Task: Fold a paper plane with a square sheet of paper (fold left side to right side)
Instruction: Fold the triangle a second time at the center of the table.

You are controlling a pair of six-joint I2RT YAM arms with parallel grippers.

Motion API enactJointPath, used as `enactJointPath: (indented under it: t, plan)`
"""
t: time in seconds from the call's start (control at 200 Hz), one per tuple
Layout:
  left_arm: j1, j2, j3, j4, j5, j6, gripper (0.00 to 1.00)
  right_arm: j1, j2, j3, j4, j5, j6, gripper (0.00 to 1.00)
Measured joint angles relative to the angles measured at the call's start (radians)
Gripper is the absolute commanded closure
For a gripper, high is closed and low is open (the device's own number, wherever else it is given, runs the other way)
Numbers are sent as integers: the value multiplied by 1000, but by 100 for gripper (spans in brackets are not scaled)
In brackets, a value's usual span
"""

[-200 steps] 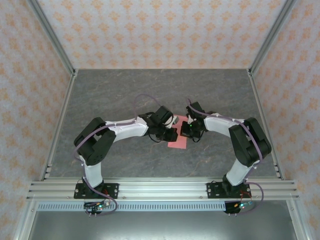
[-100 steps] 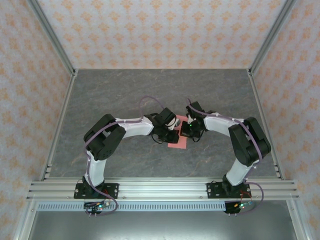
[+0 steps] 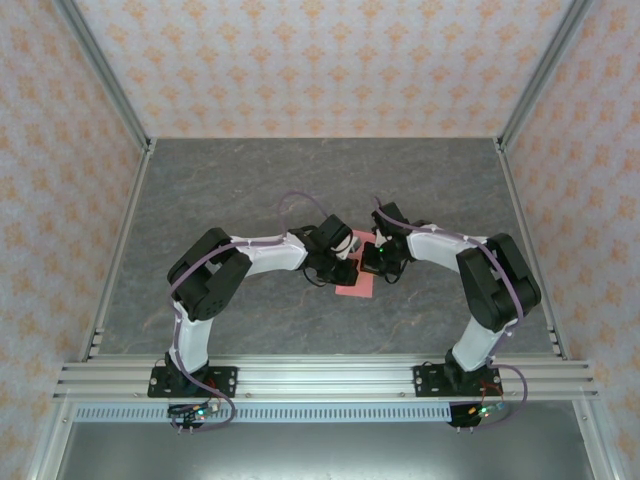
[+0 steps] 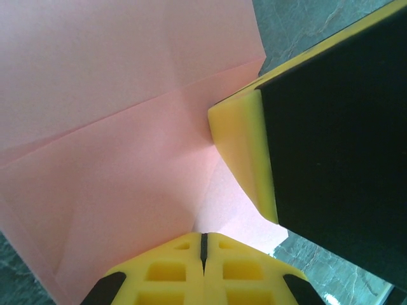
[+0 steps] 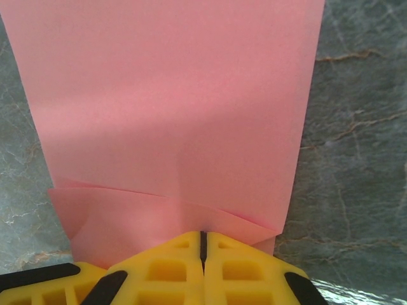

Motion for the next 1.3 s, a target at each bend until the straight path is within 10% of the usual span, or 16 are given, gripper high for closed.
enactJointPath:
  t: [1.301]
  plan:
    - [15,-174,-275,109,-27,-118,98,8,17,27,-40,14,-7,95]
